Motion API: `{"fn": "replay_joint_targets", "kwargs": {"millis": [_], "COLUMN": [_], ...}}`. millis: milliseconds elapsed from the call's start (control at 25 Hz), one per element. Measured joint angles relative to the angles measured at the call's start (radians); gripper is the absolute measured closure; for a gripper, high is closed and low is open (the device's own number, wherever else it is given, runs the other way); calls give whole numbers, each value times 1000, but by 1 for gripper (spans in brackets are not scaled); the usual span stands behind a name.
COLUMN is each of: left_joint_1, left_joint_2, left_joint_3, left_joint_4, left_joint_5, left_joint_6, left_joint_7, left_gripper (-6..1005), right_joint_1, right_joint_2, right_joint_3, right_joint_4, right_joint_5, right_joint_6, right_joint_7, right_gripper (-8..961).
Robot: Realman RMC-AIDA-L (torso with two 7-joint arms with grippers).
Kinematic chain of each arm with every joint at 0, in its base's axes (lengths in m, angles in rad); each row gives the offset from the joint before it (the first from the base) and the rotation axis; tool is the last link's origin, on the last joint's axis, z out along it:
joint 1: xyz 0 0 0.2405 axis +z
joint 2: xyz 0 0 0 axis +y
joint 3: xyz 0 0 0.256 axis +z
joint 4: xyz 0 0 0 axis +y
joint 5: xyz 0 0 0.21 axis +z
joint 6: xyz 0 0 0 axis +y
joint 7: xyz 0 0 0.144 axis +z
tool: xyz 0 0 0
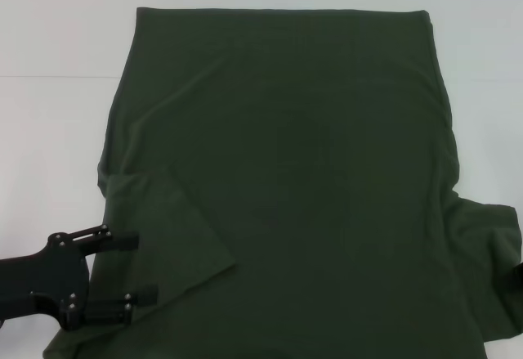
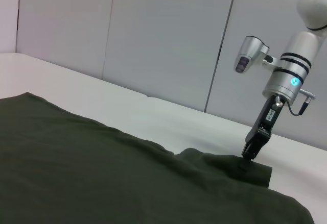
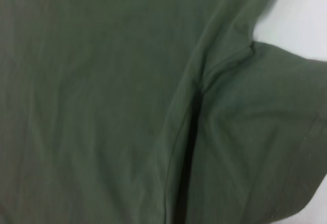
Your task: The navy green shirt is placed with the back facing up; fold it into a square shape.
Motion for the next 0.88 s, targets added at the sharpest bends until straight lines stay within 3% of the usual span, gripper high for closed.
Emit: {"fn": "replay_joint_targets", "kwargs": {"millis": [40,280,600,880], "left_joint_1": [0,0,0,4], "left_joint_2": [0,0,-1,-2], "left_joint_3": [0,0,-17,-17], "left_joint_4": [0,0,0,0], "left_joint_5": [0,0,-10,-14], "left_joint_6": [-1,-1,6,8], "left_joint_7": [0,-1,-8,-11], "left_gripper": [133,134,134,135], "right_joint_1": [1,1,-25,-20], "right_joint_2": [0,-10,-59,-68], "right_joint_3": [0,17,95,118], "right_joint_4": [0,-4,-66,-137], "right_joint_5": [0,14,110,156], "right_joint_6": [-1,-18,-87,-126], "right_joint_7": [0,-5,-9,-9], "right_gripper": [911,917,920,915]}}
